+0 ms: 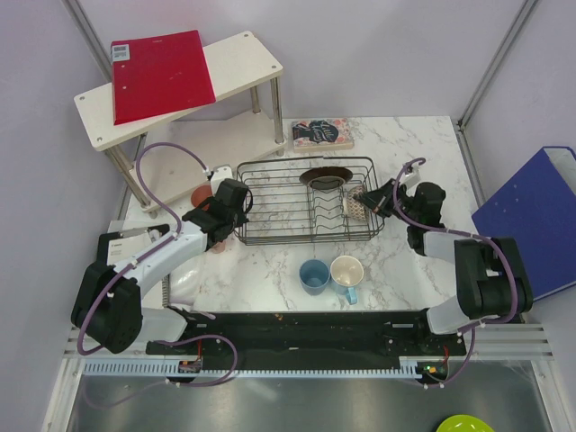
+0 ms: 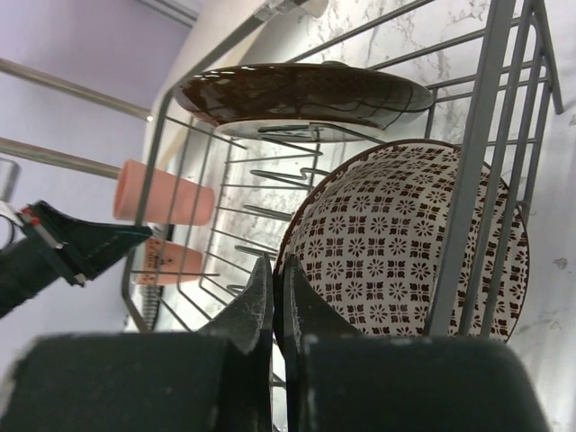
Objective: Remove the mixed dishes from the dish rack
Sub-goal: Pick up the bowl from the dish rack.
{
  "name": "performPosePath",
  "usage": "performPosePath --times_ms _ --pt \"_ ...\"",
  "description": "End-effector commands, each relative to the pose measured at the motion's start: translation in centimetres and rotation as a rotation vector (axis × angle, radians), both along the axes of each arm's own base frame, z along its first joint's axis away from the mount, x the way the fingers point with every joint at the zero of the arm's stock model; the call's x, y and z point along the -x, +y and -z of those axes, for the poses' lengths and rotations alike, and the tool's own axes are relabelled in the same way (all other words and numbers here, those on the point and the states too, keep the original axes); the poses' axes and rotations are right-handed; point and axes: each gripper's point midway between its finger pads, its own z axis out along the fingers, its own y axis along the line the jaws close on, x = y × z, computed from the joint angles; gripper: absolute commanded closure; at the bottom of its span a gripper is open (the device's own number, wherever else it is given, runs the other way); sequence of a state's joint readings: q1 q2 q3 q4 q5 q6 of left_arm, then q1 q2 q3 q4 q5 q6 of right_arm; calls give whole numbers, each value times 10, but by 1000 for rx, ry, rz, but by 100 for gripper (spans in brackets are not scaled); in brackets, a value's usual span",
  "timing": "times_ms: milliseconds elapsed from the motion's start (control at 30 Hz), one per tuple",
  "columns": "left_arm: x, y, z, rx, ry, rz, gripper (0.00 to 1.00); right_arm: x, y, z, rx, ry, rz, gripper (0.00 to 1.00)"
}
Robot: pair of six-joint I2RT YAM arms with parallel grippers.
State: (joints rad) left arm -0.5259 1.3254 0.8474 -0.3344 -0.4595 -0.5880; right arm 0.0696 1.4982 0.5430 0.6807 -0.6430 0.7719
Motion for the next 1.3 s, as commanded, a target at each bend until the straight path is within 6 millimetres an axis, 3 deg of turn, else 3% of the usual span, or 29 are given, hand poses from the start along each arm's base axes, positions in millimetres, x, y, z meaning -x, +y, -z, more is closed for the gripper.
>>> performPosePath --times_ms 0,33,167,533,567,633,667,700,733,767,1100,1133,1200,1267 --pt "0 -8 10 99 3 -67 98 28 21 -12 -198 62 -129 100" --pt "-1 -8 9 101 1 -70 98 29 22 -24 -224 2 -149 100" --pt "0 -8 8 105 0 -67 98 34 23 -24 -290 0 -160 100" --pt "-2 -7 2 101 -20 -72 98 35 24 -53 -348 -53 -180 100" --pt "-3 -6 1 98 -24 -72 98 36 24 -64 -315 -111 -184 100" --pt "-4 -7 -1 98 -26 -70 98 33 21 -58 -270 -54 -158 100" --pt "-4 -6 -2 96 -30 -71 98 30 20 -77 -199 -154 -168 100" --pt "-4 -7 -1 95 -27 -70 98 31 19 -66 -170 -70 -157 100" --pt "-4 -6 -1 93 -26 -70 98 27 17 -85 -135 -127 -148 100" --pt "-5 -7 -2 97 -28 -71 98 26 17 -88 -111 -129 -146 100" --pt "-6 -6 -5 87 -35 -65 98 25 4 -70 99 -76 -46 100" --pt "-7 -6 -8 82 -41 -63 98 24 5 -82 148 -129 -48 100" --pt "-10 -5 -15 72 -54 -57 98 20 -3 -81 221 -110 15 100" --pt "-12 -5 -20 60 -59 -53 98 18 -3 -96 284 -161 39 100"
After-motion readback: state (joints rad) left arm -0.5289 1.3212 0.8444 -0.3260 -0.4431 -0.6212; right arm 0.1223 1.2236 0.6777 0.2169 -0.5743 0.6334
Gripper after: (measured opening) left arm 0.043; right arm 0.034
